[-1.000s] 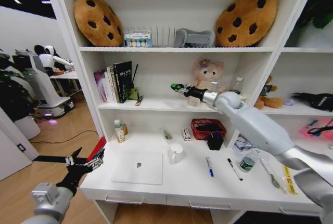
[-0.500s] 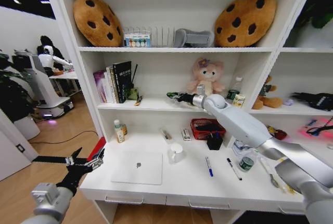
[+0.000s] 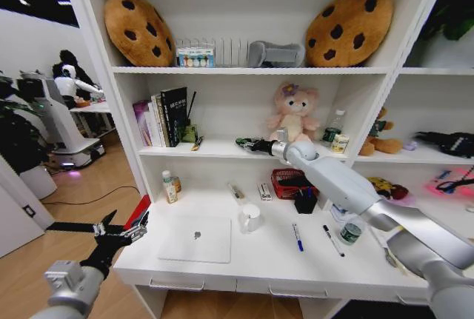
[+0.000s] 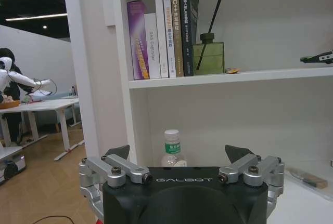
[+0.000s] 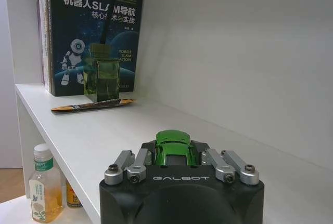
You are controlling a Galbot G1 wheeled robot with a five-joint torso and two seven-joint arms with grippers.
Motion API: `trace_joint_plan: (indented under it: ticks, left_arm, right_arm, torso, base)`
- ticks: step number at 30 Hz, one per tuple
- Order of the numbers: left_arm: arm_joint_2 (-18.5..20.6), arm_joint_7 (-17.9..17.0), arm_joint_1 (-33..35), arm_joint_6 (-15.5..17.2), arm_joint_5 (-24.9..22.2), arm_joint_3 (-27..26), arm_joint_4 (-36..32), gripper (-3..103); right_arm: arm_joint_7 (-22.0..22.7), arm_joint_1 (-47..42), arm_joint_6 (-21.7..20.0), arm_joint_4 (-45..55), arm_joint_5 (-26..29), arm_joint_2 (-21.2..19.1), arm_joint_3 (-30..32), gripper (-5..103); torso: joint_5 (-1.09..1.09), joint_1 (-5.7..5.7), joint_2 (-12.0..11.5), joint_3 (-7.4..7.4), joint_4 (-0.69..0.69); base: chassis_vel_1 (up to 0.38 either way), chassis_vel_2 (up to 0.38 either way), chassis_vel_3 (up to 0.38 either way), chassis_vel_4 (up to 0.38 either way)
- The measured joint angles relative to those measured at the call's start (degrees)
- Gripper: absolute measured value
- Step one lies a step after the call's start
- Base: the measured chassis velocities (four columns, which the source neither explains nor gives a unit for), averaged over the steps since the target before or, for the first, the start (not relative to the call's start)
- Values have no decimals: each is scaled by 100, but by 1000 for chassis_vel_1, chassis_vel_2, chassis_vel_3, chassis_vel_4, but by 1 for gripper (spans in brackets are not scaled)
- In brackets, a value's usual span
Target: Organize the objects on the table.
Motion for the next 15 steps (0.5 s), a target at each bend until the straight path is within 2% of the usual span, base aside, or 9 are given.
trace_joint_plan:
  ticks: [1, 3, 8, 9, 11, 12, 13, 14, 15]
  left_arm:
    - [0, 0, 0, 0, 0, 0, 0, 100]
    - [0, 0, 0, 0, 0, 0, 0, 100]
    - [0, 0, 0, 0, 0, 0, 0, 100]
    - [0, 0, 0, 0, 0, 0, 0, 100]
    - [0, 0, 0, 0, 0, 0, 0, 100]
    - [0, 0, 0, 0, 0, 0, 0, 100]
    - [0, 0, 0, 0, 0, 0, 0, 100]
    - [0, 0, 0, 0, 0, 0, 0, 100]
    - [0, 0, 0, 0, 0, 0, 0, 100]
  right_arm:
    - [4, 7, 0, -7, 2, 15, -5, 33]
    - [4, 21, -1, -22, 4, 37, -13, 37]
    - [16, 72, 14, -105, 23, 91, -25, 59]
    - [16, 72, 14, -105, 23, 91, -25, 59]
    - [98, 74, 68, -50, 55, 87, 9, 69]
    - [98, 74, 68, -50, 55, 87, 9, 69]
    - [183, 74, 80, 69, 86, 63, 84, 74]
    - [483, 77, 73, 361, 126, -19, 196, 80]
    - [483, 77, 73, 361, 126, -19, 196, 80]
  torso:
    - [0, 0, 0, 0, 0]
    - [0, 0, 0, 0, 0]
    - [0, 0, 0, 0, 0]
    - [0, 0, 0, 0, 0]
    - [1, 0, 0, 0, 0]
    - [1, 0, 0, 0, 0]
    - [2, 1, 0, 0, 1]
    - [0, 1, -1, 0, 2]
    - [0, 1, -1, 0, 2]
  base:
    - [0, 0, 0, 0]
    - [0, 0, 0, 0]
    - [0, 0, 0, 0]
    - [0, 0, 0, 0]
    - [0, 0, 0, 0]
    - [0, 0, 0, 0]
    - [0, 0, 0, 0]
    - [0, 0, 0, 0]
    - [0, 0, 0, 0]
